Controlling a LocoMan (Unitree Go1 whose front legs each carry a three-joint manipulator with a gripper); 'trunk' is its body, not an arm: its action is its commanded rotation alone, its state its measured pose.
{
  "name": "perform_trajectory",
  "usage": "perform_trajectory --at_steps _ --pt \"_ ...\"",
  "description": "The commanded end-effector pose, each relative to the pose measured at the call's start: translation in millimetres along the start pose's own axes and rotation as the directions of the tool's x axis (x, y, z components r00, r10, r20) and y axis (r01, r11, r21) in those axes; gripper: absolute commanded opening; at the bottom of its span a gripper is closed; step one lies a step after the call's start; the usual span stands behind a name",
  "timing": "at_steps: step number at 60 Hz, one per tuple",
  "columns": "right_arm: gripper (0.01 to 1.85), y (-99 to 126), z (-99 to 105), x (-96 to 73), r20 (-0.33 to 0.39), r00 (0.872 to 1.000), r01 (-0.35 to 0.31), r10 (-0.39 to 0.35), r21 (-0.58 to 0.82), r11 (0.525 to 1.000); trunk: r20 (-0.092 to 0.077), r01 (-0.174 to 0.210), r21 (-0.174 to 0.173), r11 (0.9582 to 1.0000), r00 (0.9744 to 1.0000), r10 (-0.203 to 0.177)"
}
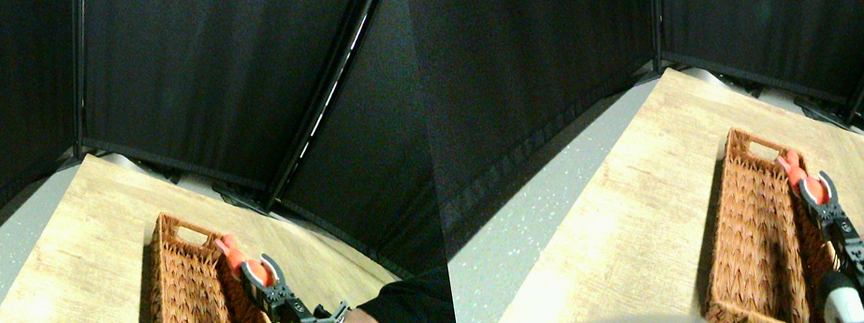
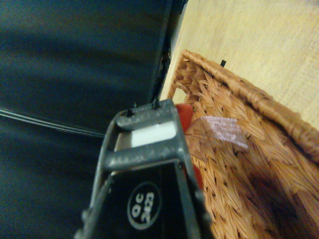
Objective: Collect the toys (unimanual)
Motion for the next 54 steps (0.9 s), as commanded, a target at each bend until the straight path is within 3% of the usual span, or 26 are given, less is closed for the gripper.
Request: perform_trajectory --at_steps 1,7,11,12,15,20,28,32,37,43,46,54 --pt "0.06 0 0 5.1 0.011 1.000 -0.020 0.020 -0.008 1.000 -0.020 -0.026 -0.009 0.9996 0.9994 0.026" --pt "0.09 -3 0 6.1 0.001 1.000 -0.013 0.013 -0.013 1.000 -0.021 -0.025 -0.003 0.9997 0.9995 0.024" --pt "0.78 -4 2 5.0 -0.026 0.999 0.043 -0.043 -0.009 0.999 -0.027 -0.020 0.003 0.9998 0.9994 0.020" --pt "0.78 -4 2 5.0 -0.026 0.999 0.043 -0.043 -0.009 0.999 -0.027 -0.019 0.004 0.9998 0.9994 0.019" --pt "1.22 -5 5 4.6 -0.023 0.998 0.058 -0.060 -0.062 0.996 -0.028 -0.014 0.010 0.9998 0.9995 0.014" --pt "1.38 -6 8 3.6 -0.019 0.998 0.051 -0.052 -0.060 0.997 -0.028 -0.003 0.020 0.9998 0.9996 0.004" --pt "1.28 -9 18 3.0 0.020 0.999 0.041 -0.039 -0.107 0.993 -0.033 0.010 0.038 0.9992 0.9994 -0.008" --pt "1.18 -14 32 3.2 0.074 0.997 0.040 -0.030 -0.131 0.991 -0.033 0.021 0.050 0.9985 0.9992 -0.020" --pt "1.14 -21 50 -0.6 0.177 0.983 0.063 -0.045 -0.101 0.993 -0.036 0.037 0.063 0.9973 0.9988 -0.035" --pt "0.99 -29 72 -5.9 0.220 0.975 0.048 -0.027 -0.094 0.994 -0.042 0.065 0.086 0.9941 0.9972 -0.062" --pt "0.90 -34 84 -11.9 0.298 0.954 0.040 -0.015 -0.077 0.996 -0.045 0.074 0.095 0.9927 0.9965 -0.070" --pt "0.88 -43 106 -22.3 0.346 0.938 0.019 -0.001 -0.048 0.999 -0.059 0.103 0.120 0.9874 0.9936 -0.097"
